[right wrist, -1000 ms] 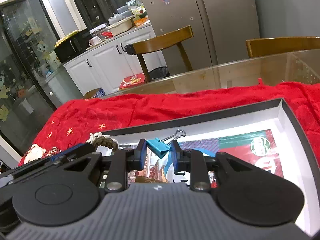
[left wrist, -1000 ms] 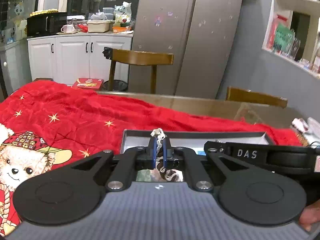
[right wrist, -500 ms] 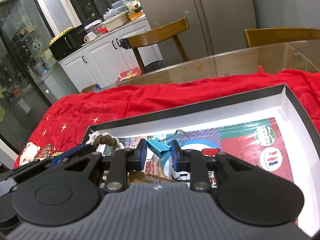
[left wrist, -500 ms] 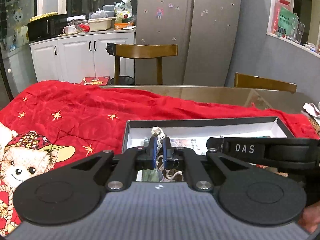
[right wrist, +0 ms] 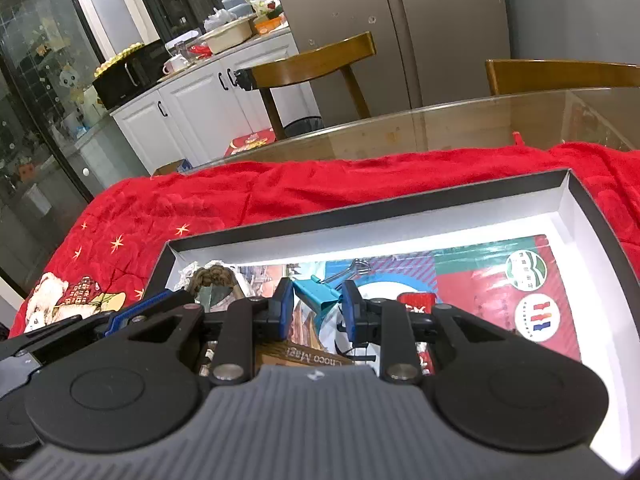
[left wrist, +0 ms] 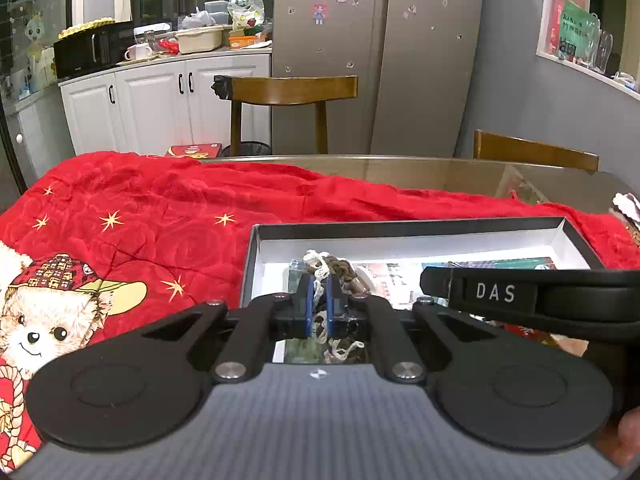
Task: Organize objects
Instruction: 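Lower both grippers into the box and open them to release the items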
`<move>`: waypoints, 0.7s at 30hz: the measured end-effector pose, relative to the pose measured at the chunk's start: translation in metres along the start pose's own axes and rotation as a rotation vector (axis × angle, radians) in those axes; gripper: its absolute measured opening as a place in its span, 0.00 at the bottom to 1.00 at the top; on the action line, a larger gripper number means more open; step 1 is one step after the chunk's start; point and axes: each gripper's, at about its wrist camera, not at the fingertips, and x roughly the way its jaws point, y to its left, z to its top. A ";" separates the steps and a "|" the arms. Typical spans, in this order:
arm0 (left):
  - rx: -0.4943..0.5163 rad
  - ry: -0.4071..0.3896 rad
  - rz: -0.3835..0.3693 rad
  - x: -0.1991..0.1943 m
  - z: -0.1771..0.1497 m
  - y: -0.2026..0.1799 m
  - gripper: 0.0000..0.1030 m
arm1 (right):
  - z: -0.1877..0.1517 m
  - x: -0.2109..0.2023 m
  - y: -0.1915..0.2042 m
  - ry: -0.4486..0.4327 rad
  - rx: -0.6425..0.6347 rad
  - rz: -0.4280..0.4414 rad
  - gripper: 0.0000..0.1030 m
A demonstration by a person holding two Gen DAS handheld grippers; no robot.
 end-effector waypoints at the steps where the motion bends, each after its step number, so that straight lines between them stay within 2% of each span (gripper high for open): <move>1: 0.000 0.003 0.000 0.001 0.000 0.000 0.08 | 0.000 0.000 0.001 0.000 -0.004 -0.004 0.29; 21: -0.013 0.032 -0.057 0.003 -0.001 0.000 0.08 | -0.002 0.005 0.002 0.020 -0.018 -0.019 0.29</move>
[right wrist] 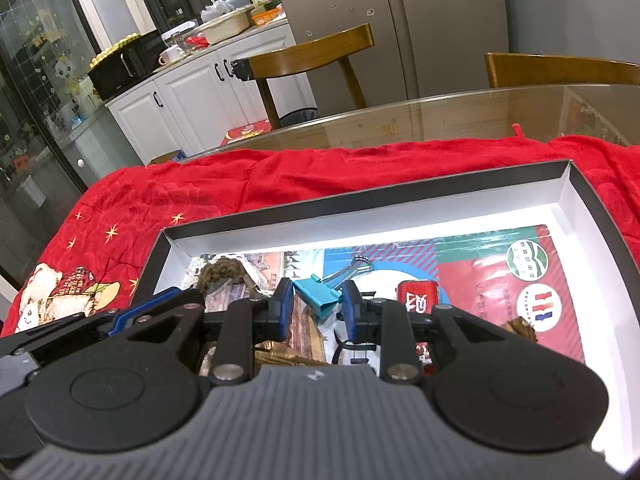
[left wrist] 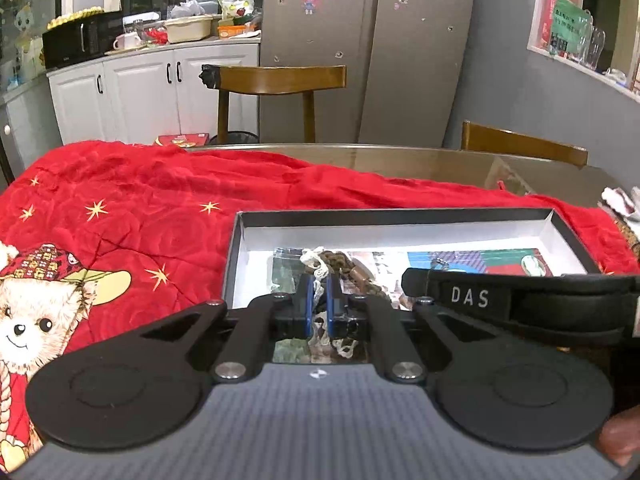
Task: Organize objects
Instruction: 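Lower both grippers into the box and open them to release the items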
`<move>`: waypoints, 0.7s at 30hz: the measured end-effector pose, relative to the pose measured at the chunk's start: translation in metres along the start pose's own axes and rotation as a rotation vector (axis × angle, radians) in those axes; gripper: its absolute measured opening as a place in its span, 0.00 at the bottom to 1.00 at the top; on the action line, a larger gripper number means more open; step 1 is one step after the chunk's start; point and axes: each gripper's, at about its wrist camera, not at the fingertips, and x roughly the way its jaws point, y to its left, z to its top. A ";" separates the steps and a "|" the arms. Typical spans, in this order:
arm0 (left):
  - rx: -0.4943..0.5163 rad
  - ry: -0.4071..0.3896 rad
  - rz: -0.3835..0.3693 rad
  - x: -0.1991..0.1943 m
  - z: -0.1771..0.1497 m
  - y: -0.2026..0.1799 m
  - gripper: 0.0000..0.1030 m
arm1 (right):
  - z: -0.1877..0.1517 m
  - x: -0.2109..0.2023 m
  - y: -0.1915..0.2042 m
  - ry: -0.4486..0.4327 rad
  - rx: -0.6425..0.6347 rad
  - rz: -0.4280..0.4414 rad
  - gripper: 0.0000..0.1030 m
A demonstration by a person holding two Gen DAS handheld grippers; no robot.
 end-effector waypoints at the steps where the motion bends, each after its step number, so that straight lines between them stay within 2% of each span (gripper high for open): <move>1: -0.004 0.000 -0.006 -0.001 0.001 0.001 0.08 | 0.000 0.000 0.001 -0.001 -0.005 -0.004 0.29; 7: -0.006 -0.010 -0.013 -0.003 0.003 0.003 0.08 | -0.003 -0.001 0.001 -0.003 -0.001 -0.010 0.29; 11: -0.034 0.026 -0.034 0.003 0.003 0.007 0.08 | -0.006 0.000 0.002 -0.012 0.000 -0.012 0.29; 21: -0.017 0.019 -0.009 0.008 0.001 0.008 0.08 | -0.006 -0.001 0.003 -0.010 0.004 -0.017 0.29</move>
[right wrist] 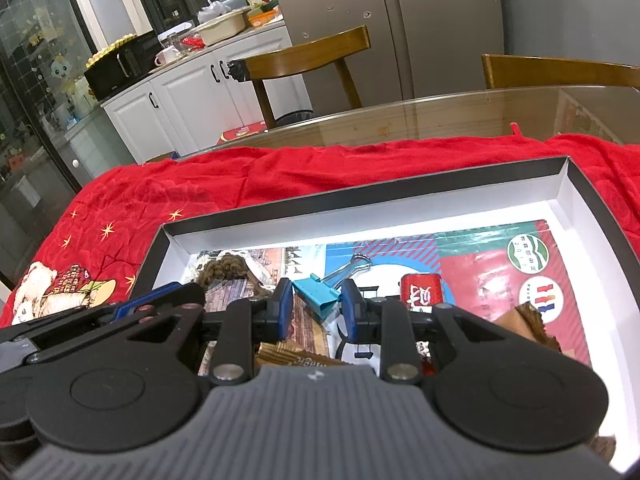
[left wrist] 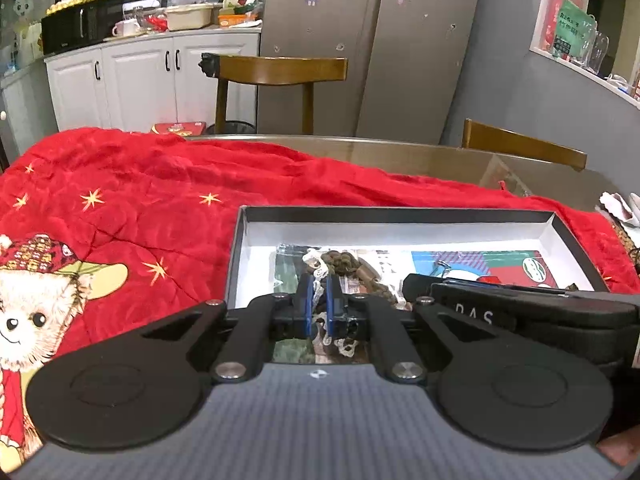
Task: Organize objects
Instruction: 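Lower both grippers into the box and open them to release the items, then withdraw both grippers from the box toward the remaining items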
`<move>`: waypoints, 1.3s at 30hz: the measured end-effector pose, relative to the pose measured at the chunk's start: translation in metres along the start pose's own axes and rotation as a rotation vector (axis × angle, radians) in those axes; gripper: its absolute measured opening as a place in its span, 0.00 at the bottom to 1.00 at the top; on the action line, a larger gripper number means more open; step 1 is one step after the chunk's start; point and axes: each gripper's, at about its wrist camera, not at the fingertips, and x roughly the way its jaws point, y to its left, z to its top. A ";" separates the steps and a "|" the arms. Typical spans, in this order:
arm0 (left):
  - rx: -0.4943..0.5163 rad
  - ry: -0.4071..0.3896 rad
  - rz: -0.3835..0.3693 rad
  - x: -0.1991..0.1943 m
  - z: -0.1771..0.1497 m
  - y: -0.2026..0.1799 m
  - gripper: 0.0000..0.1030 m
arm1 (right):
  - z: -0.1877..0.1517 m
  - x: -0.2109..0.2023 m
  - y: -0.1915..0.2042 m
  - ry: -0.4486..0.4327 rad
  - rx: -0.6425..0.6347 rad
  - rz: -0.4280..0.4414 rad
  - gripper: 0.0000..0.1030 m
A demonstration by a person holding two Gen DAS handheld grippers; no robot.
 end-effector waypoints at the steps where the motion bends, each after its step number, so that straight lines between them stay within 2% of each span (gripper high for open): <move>1: 0.004 -0.004 0.004 -0.001 0.000 0.000 0.08 | 0.000 0.000 0.000 0.000 0.001 0.001 0.29; 8: 0.002 0.009 -0.001 0.004 -0.001 0.001 0.08 | -0.001 0.001 0.000 -0.005 0.009 0.011 0.34; 9: 0.002 0.010 -0.001 0.004 -0.001 0.002 0.08 | -0.001 0.001 0.000 -0.006 0.011 0.012 0.45; 14: 0.018 0.012 0.002 0.002 0.001 0.001 0.08 | 0.000 0.001 0.001 -0.013 -0.003 0.004 0.53; 18: 0.046 0.004 0.009 -0.005 0.008 0.003 0.10 | 0.001 -0.006 0.000 -0.043 0.016 0.031 0.62; 22: 0.013 -0.015 -0.023 -0.017 0.017 0.013 0.22 | 0.006 -0.019 0.001 -0.089 0.002 0.046 0.67; 27: -0.041 -0.054 -0.053 -0.036 0.029 0.023 0.53 | 0.020 -0.045 -0.005 -0.140 0.023 0.094 0.74; 30: -0.041 -0.126 -0.062 -0.055 0.033 0.024 0.58 | 0.026 -0.068 -0.004 -0.195 0.010 0.141 0.81; 34: -0.013 -0.182 -0.040 -0.078 0.037 0.015 0.61 | 0.030 -0.101 0.004 -0.268 -0.039 0.129 0.83; 37: -0.022 -0.211 -0.064 -0.096 0.040 0.011 0.67 | 0.029 -0.127 0.008 -0.323 -0.068 0.136 0.90; 39: -0.033 -0.229 -0.093 -0.108 0.040 0.006 0.71 | 0.026 -0.144 0.006 -0.351 -0.073 0.141 0.98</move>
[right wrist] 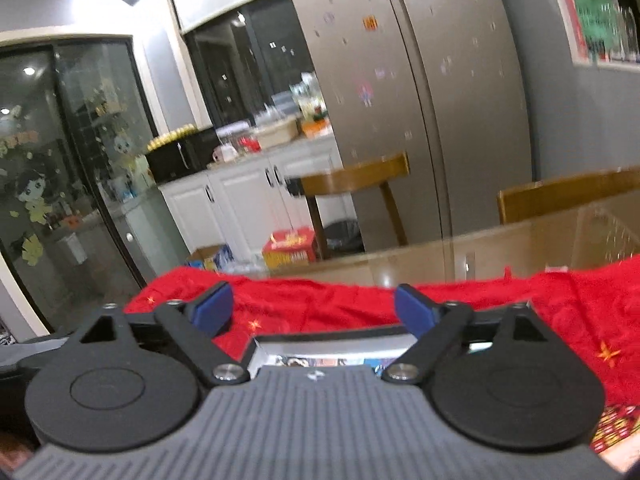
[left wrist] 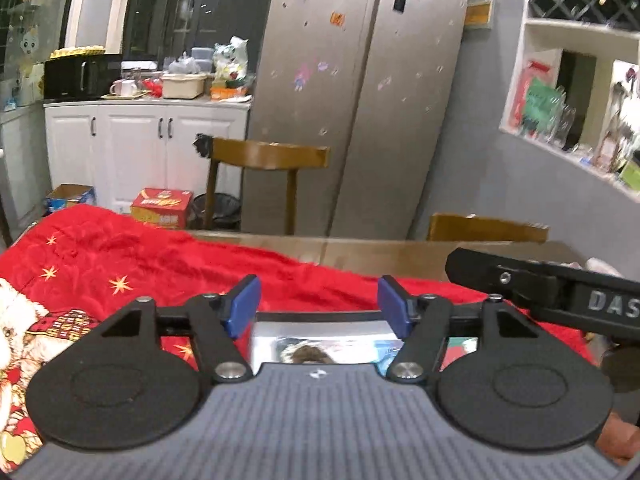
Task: Organize objects
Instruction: 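Withdraw both grippers from the box toward the remaining items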
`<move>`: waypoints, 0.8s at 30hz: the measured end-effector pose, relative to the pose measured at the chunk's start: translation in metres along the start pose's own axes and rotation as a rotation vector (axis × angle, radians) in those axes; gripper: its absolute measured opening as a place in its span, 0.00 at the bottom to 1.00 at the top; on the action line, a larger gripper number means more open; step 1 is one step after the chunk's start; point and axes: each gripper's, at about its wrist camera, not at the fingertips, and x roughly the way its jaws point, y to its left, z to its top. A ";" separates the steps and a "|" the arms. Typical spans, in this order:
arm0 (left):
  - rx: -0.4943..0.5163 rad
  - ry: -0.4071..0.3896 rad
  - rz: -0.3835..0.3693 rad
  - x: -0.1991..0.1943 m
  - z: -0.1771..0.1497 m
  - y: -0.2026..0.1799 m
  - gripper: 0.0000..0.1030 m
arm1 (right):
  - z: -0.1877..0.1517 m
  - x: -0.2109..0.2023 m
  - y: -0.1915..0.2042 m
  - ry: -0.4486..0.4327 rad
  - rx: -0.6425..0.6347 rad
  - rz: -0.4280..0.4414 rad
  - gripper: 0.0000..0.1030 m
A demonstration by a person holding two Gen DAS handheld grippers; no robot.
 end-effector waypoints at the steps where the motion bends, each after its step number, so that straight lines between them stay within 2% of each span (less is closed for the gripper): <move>1: 0.000 -0.003 -0.008 -0.004 0.000 -0.003 0.71 | 0.001 -0.009 -0.001 -0.014 -0.001 -0.002 1.00; 8: 0.063 -0.043 -0.113 -0.040 -0.007 -0.045 0.72 | -0.001 -0.082 -0.020 -0.123 -0.009 -0.062 1.00; 14: 0.110 -0.041 -0.202 -0.068 -0.026 -0.085 0.72 | -0.022 -0.135 -0.039 -0.241 -0.021 -0.175 1.00; 20: 0.177 -0.018 -0.259 -0.081 -0.058 -0.126 0.73 | -0.055 -0.150 -0.053 -0.269 -0.061 -0.287 1.00; 24: 0.214 0.021 -0.256 -0.076 -0.087 -0.149 0.73 | -0.078 -0.151 -0.069 -0.321 -0.009 -0.322 1.00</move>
